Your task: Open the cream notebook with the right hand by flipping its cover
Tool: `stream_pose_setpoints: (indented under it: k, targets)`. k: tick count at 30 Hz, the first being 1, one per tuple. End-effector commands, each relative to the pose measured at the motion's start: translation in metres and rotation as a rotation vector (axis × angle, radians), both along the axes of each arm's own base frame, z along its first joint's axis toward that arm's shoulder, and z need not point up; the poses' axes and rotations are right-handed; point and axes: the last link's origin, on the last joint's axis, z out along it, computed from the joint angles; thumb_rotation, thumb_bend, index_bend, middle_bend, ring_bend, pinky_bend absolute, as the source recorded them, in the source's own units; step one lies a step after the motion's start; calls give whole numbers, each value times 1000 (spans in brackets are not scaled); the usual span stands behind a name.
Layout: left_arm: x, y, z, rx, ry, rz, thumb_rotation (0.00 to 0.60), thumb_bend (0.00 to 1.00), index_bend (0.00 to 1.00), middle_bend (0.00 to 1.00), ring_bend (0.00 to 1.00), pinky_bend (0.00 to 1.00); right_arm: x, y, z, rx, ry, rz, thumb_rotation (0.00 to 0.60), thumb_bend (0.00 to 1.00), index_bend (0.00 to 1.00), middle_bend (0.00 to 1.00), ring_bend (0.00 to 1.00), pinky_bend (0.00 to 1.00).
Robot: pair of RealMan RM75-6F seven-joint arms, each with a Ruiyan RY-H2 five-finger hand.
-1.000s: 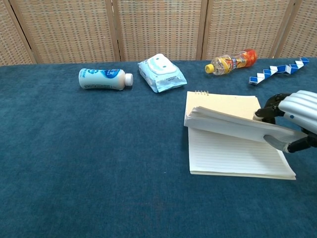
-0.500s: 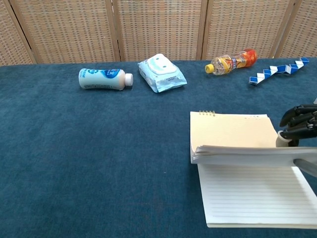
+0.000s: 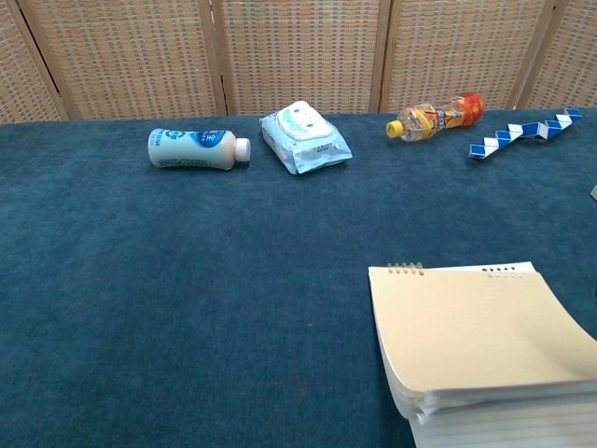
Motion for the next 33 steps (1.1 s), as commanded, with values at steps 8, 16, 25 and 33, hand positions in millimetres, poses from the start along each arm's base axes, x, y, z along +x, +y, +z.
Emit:
stream_pose_setpoints:
  k: [8, 16, 25, 33]
  targets:
    - [-1, 1, 1, -4, -5, 7, 600, 0, 0, 0, 0, 0, 28, -51, 12, -35, -94, -189, 600, 569, 670, 627, 514, 303]
    - [-3, 6, 2, -12, -15, 22, 600, 0, 0, 0, 0, 0, 73, -130, 19, 27, -218, -541, 600, 569, 671, 628, 514, 306]
    - [-9, 19, 4, -15, -27, 68, 600, 0, 0, 0, 0, 0, 91, -213, 0, 36, -278, -851, 600, 569, 671, 630, 514, 306]
    - [-11, 28, -1, -31, -15, 97, 600, 0, 0, 0, 0, 0, 77, -262, -29, -72, -260, -975, 600, 569, 672, 631, 514, 306]
